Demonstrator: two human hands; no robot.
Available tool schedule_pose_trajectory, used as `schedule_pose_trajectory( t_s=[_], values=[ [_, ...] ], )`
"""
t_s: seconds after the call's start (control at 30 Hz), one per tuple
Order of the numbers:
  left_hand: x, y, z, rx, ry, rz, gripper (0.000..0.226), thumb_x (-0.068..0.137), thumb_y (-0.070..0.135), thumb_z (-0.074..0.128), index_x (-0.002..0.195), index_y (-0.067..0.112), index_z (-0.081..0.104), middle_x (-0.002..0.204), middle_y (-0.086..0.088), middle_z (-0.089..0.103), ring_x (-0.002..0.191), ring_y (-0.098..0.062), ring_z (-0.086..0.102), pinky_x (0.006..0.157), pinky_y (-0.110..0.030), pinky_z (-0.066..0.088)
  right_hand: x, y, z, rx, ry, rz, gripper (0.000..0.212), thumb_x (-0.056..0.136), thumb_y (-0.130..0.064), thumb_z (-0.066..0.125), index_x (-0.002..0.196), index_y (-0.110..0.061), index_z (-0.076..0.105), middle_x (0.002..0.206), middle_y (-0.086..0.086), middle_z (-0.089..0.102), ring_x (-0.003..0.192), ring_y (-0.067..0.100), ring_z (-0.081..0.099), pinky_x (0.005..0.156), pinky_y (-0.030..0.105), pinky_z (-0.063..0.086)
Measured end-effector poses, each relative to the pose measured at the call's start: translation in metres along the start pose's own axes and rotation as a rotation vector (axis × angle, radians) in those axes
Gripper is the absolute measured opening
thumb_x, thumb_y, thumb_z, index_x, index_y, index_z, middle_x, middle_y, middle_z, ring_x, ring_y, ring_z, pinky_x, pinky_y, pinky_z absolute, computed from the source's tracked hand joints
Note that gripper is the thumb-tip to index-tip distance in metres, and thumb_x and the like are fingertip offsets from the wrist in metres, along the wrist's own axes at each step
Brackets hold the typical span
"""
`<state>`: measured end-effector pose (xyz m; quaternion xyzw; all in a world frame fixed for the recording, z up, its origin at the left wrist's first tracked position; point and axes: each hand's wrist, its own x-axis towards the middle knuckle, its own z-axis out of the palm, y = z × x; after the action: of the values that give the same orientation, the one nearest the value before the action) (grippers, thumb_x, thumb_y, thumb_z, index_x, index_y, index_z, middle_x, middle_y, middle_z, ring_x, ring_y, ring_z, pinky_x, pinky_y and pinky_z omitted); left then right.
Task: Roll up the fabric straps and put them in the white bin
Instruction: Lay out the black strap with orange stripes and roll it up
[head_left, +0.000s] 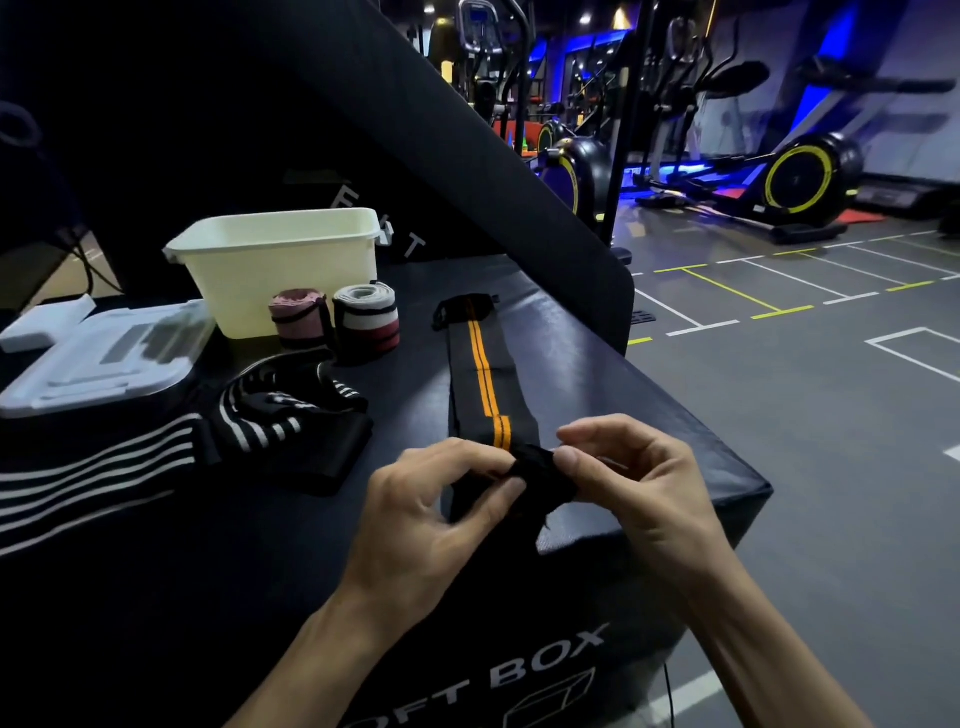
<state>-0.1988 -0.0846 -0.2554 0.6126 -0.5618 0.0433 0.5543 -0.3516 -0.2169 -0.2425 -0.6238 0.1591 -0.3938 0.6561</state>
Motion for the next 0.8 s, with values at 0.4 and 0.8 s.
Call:
schedule_pose_trajectory(
  t_s=[0.4, 0.8],
  values=[
    [0.004, 0.006, 0.004, 0.01, 0.052, -0.054, 0.006, 0.084, 0.027, 0.079, 0.089, 0.023, 0.078, 0.082, 0.014, 0.075, 0.076, -0.01, 0.073, 0.071, -0.038, 0.058, -0.006, -0.006, -0.002, -0.142, -0.09, -0.157, 0.032, 0.074, -0.004, 0.081, 0.105, -0.008, 0.072, 0.098, 0.01, 0.078, 0.088, 0.023, 0.077, 0.081, 0.027, 0.06],
    [0.012, 0.007, -0.007, -0.064, -0.128, -0.189, 0.024, 0.085, 0.037, 0.081, 0.109, 0.034, 0.077, 0.085, 0.009, 0.075, 0.08, -0.018, 0.073, 0.078, -0.028, 0.057, -0.006, 0.003, -0.002, -0.311, -0.015, -0.272, 0.024, 0.074, -0.007, 0.084, 0.095, -0.014, 0.075, 0.089, -0.002, 0.079, 0.084, 0.014, 0.077, 0.08, 0.026, 0.061]
  ],
)
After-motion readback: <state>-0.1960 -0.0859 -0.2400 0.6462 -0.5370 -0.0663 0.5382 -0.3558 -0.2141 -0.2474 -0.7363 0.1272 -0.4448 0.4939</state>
